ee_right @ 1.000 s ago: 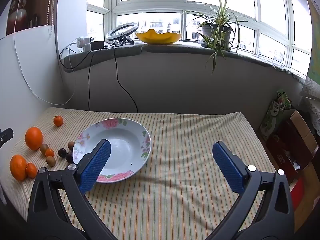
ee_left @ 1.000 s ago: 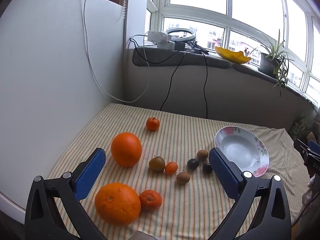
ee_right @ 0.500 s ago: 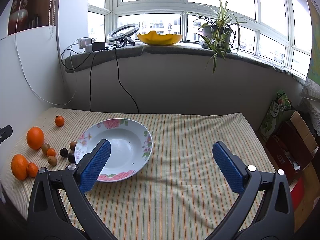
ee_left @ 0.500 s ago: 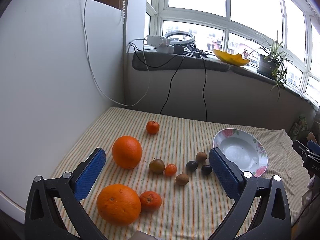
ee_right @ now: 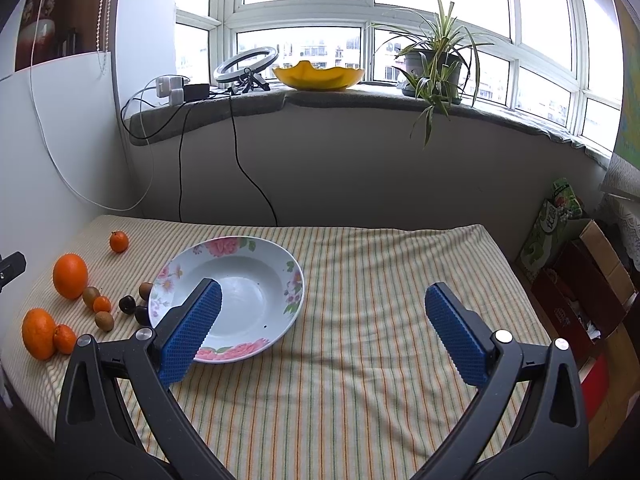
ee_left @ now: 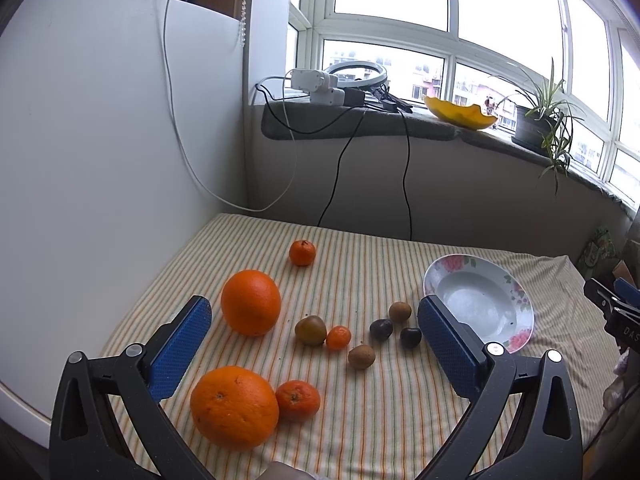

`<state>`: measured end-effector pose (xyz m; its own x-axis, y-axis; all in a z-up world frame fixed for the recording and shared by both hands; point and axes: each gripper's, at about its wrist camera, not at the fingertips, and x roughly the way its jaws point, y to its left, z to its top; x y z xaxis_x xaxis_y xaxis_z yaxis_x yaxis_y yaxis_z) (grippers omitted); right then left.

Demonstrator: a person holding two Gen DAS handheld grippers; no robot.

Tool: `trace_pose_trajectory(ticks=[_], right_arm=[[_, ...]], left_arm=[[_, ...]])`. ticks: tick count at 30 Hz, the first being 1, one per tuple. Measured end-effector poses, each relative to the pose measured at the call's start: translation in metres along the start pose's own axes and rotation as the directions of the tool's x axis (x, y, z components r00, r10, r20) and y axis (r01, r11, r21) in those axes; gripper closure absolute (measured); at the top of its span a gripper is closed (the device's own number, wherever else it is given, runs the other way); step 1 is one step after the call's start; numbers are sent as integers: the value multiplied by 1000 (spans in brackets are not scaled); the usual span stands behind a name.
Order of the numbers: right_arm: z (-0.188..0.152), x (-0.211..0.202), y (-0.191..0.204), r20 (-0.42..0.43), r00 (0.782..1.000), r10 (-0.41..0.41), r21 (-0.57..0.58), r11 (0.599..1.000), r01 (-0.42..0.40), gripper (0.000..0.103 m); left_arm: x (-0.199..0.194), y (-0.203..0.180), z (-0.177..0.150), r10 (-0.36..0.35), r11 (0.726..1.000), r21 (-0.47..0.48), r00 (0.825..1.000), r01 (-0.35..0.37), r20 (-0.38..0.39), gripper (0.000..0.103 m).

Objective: Organize fruits

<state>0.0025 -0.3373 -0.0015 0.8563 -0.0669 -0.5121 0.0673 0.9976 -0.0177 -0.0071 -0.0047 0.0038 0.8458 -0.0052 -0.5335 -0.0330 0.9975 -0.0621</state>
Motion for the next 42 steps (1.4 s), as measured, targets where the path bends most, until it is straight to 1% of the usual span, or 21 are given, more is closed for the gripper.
trace_pose_trajectory(ticks=[25, 42], right_arm=[[0, 2, 3, -7, 1000, 10, -9, 1000, -10, 0], [-3, 5, 22, -17, 999, 42, -54, 998, -42, 0]], left_arm=[[-1, 1, 1, 3, 1000, 4, 1000, -3, 4, 1], [-2, 12, -5, 8, 1000, -17, 1000, -8, -3, 1]])
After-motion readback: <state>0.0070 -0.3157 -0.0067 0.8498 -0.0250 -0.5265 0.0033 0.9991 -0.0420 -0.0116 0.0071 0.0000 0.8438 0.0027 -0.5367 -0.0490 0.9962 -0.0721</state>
